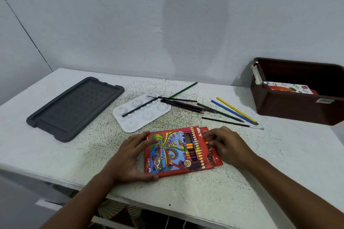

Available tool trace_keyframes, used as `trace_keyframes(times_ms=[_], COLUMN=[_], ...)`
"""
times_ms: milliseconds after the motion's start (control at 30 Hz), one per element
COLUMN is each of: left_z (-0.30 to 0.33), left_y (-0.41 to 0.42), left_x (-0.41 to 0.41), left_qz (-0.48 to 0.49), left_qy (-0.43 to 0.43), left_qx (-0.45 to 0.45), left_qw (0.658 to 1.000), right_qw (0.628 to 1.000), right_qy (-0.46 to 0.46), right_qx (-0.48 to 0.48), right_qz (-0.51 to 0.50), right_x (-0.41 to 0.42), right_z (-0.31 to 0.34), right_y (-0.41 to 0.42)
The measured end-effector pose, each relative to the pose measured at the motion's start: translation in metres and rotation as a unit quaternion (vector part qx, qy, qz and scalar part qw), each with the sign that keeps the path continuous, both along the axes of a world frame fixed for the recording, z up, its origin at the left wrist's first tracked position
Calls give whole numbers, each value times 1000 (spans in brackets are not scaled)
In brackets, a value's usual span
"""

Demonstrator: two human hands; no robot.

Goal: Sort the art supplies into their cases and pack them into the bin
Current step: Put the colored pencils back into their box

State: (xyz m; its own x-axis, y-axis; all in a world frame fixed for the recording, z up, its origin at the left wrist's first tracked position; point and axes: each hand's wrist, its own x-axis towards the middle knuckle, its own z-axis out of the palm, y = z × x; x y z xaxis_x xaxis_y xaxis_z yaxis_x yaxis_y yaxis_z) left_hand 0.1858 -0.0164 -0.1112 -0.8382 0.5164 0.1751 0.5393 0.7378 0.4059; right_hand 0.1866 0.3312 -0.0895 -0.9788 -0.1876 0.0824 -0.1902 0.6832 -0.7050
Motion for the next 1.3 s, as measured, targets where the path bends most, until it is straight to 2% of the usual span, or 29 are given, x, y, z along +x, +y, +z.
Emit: trace_keyframes(times_ms=[167,233,300,400,467,967,1167,1300], left_z=[1,0,0,0,1,0,-1,-2], left_y=[0,0,0,0,1,0,0,-1], left_x=[0,0,0,0,1,0,-1,-1], left_qz=[1,2,1,-1,-2,0,1,0], left_qy=[0,0,2,8,9,1,-5,4], left_qx=[0,-2,-4,4,10,2,5,6], left_qw=[1000,1000,1000,1000,1000,1000,1000,1000], right_qw=[999,995,977,948,939,919,919,931], right_qy=[0,54,105,57,33,30,101,128], right_qx=[47,79,153,259,288,296,221,222], right_qz=[11,-38,-109,-175,-183,-258,-310,-261], right_x=[-6,-16,-31,-48,-51,-56,-47,-34], right_z=[8,12,13,10,8,7,7,8], right_y=[6,13,27,48,54,47,55,72])
